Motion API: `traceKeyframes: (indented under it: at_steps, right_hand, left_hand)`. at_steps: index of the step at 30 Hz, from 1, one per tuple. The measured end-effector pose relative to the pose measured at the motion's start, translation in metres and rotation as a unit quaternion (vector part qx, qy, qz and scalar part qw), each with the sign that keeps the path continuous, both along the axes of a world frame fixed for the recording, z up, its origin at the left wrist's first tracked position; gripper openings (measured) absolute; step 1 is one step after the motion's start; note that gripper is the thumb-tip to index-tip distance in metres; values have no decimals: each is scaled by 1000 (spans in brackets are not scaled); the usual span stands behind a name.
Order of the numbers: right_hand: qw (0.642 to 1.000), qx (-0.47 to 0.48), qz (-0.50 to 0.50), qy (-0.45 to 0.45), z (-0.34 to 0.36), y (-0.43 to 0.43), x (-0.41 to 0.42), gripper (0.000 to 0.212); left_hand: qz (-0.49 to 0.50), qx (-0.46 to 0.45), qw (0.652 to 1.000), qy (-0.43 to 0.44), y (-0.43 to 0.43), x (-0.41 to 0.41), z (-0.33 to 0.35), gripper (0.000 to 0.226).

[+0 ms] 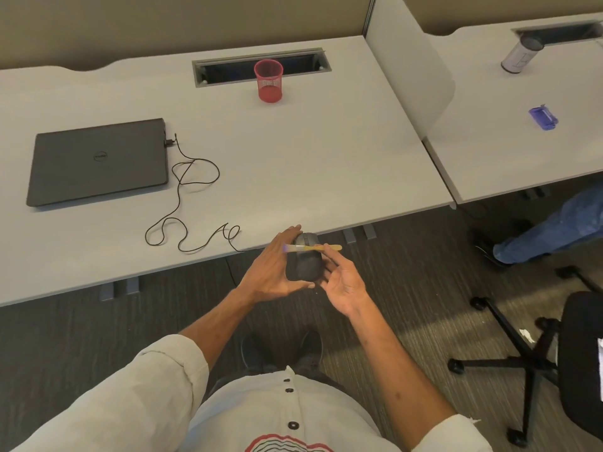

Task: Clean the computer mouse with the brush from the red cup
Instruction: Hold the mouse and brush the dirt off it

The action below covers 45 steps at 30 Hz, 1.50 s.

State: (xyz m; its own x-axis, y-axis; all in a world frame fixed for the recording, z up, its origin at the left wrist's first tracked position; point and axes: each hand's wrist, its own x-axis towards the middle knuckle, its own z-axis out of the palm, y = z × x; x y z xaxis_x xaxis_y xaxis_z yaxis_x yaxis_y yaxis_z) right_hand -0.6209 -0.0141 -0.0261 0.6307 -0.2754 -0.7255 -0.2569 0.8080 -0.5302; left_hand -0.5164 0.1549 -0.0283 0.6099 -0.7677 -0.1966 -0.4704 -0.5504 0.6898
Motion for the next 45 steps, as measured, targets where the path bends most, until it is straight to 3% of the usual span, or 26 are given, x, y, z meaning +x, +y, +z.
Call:
traceKeyframes:
  at_steps: [4,8,11,14,16,19,26,32,38,42,45]
  right_hand:
    - [985,-151,-85,-11,7,-8,-2,14]
    - [908,-406,-83,-67,27,-12,-3,7]
    - [784,-612,7,-105,32,-10,-2,11]
    - [587,-800,80,-92,28,-7,-2,19]
    - [476,-867,115,-89,23,-4,-2,19]
    - [398,-902,150,-79,16,1,-3,24]
    - [362,-904,205,-102,6,12,-5,26]
    - [363,-895,222,-136,9,20,-8,25]
    - [374,-911,161,-68,23,10,7,24]
    - [352,-910,207,-71,22,12,10,24]
    - [359,-897,235,-103,20,17,5,25]
  left_hand:
    - [18,-18,1000,-1,-3,1,-2,130]
    - [18,-26,1000,1,-7,4,-3,128]
    - [19,-32,999,3,-11,6,-3,127]
    - [24,-42,999,-6,-12,7,-2,125]
    - [23,-51,998,-11,-13,7,-2,122]
    - [22,-54,998,-14,-13,8,-1,120]
    - [21,-51,998,-8,-11,13,0,110]
    - [8,-52,999,-10,-9,17,-4,109]
    - [25,-59,998,-14,-10,16,-1,117]
    - [22,-60,998,-10,-9,17,-1,116]
    - [19,-55,998,-1,-7,18,-2,114]
